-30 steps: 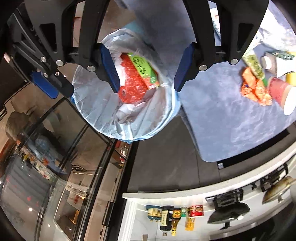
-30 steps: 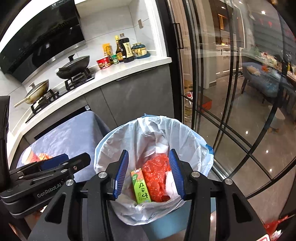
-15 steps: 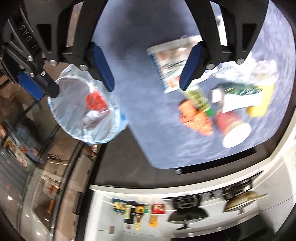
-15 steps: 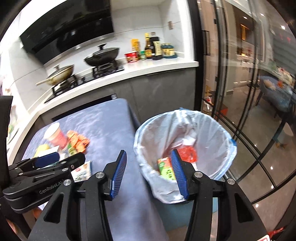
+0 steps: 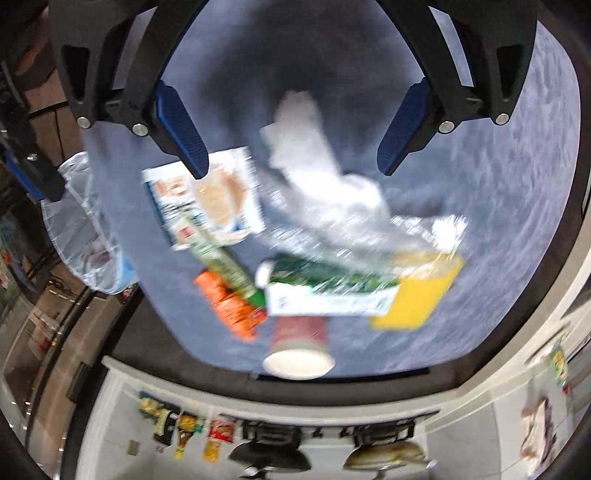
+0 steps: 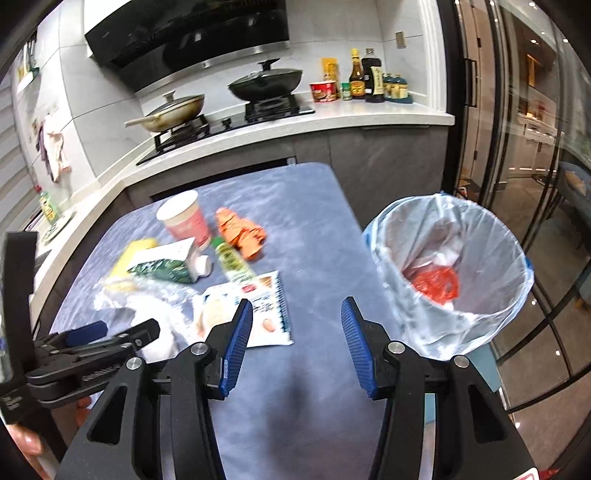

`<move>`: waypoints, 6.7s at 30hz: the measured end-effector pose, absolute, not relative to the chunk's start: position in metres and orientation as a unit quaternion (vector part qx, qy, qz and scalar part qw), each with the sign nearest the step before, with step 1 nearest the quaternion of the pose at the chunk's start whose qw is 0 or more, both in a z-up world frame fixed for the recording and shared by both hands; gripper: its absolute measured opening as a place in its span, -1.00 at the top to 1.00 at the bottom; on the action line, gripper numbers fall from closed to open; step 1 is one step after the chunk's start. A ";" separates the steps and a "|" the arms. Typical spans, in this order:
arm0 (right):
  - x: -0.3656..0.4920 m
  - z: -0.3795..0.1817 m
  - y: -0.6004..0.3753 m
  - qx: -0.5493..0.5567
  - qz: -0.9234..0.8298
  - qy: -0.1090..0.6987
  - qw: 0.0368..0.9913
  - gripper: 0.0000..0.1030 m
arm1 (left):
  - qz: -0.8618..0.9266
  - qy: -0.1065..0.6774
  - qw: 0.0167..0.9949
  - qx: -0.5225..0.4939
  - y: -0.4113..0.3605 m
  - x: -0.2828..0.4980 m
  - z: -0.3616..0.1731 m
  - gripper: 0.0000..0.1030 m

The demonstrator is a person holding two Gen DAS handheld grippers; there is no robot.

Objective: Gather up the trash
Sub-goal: 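Grasp the white tissue with the left tool while the right tool moves toward the clear plastic film, then grasp the clear plastic film with the right tool, then carry the tissue and plastic film to the bin and release them, then move both open tools back over the table toward the remaining items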

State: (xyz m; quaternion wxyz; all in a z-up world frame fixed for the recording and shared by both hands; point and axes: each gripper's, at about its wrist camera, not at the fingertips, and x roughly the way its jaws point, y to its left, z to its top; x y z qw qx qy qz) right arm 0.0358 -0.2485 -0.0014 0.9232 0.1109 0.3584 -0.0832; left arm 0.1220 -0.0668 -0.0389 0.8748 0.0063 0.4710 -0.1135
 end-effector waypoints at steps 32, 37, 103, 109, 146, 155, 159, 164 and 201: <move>0.119 -0.049 -0.122 0.056 0.068 0.419 0.903 0.05 | -0.086 0.485 0.869 -0.041 0.045 0.128 -0.052 0.81; 0.148 -0.068 -0.096 0.038 0.090 0.436 0.895 0.05 | -0.074 0.495 0.864 -0.050 0.061 0.126 -0.058 0.80; 0.084 -0.080 -0.498 0.225 -0.214 0.396 0.864 0.84 | -0.391 0.444 0.798 0.111 -0.390 0.157 -0.053 0.80; 0.090 -0.084 -0.500 0.224 -0.212 0.395 0.866 0.37 | -0.367 0.446 0.807 0.123 -0.392 0.163 -0.062 0.26; 0.028 -0.004 -0.482 0.169 -0.269 0.319 0.893 -0.10 | -0.369 0.440 0.793 0.202 -0.400 0.147 -0.049 -0.68; 0.030 -0.012 -0.495 0.175 -0.264 0.328 0.890 -0.10 | -0.406 0.403 0.786 0.235 -0.396 0.134 -0.049 -0.75; 0.034 -0.015 -0.497 0.177 -0.260 0.329 0.891 -0.10 | -0.413 0.374 0.789 0.258 -0.386 0.138 -0.046 -0.75; 0.032 -0.015 -0.497 0.188 -0.251 0.322 0.893 -0.10 | -0.393 0.377 0.807 0.226 -0.359 0.151 -0.035 -0.75; 0.132 -0.050 -0.212 0.081 -0.027 0.409 0.909 -0.14 | -0.076 0.450 0.889 0.030 0.021 0.151 -0.047 -0.76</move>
